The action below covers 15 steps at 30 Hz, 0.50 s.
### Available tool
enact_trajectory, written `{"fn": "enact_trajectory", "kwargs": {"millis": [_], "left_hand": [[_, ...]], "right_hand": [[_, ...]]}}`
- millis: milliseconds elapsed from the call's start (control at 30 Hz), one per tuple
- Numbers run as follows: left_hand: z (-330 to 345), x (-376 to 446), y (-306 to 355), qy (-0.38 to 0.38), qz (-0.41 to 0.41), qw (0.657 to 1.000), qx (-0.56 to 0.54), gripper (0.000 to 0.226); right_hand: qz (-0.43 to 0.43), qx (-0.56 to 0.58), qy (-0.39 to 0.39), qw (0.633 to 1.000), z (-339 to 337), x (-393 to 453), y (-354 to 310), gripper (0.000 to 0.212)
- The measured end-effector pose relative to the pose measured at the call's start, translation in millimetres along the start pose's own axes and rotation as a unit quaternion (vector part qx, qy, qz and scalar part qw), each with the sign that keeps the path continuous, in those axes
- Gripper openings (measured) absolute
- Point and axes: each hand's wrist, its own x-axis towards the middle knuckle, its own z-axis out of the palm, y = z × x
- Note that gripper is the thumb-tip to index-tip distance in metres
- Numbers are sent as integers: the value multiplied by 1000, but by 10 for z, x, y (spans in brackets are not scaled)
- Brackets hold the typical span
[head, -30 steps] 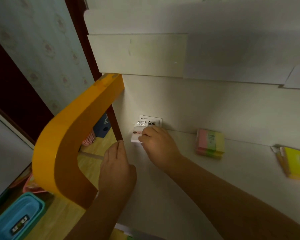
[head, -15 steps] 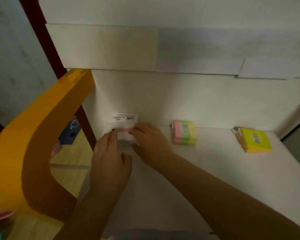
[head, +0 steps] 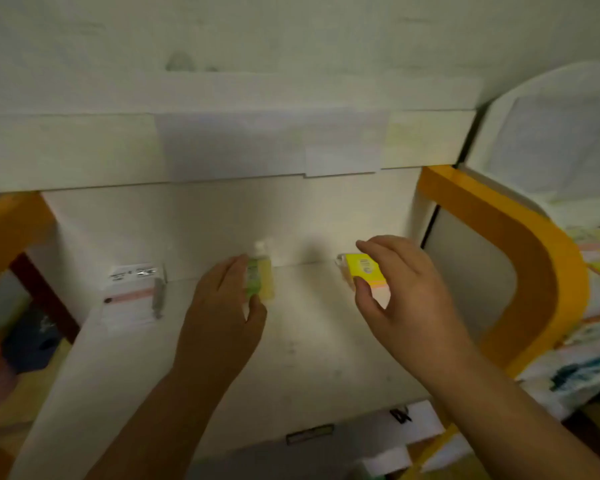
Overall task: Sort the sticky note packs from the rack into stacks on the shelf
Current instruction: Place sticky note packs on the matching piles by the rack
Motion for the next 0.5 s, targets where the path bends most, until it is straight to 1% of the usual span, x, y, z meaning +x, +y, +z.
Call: {"fn": "enact_trajectory", "kwargs": {"millis": [133, 200, 300, 400, 500], "left_hand": [[328, -101, 886, 6, 72, 997, -28, 53], [510, -209, 1377, 1, 108, 993, -54, 53], [793, -406, 2063, -24, 147, 986, -75, 53], [1073, -624, 2696, -39, 202, 975, -82, 52], [1344, -839, 3204, -86, 226, 967, -77, 52]], "right_hand": [[12, -64, 51, 997, -857, -391, 563, 37], [26, -98, 57, 993, -1268, -642, 867, 36], [76, -145, 35, 986, -1794, -1043, 1322, 38], [124, -167, 13, 978, -2223, -1437, 1771, 44], [161, -178, -13, 971, -2567, -1792, 2142, 46]]}}
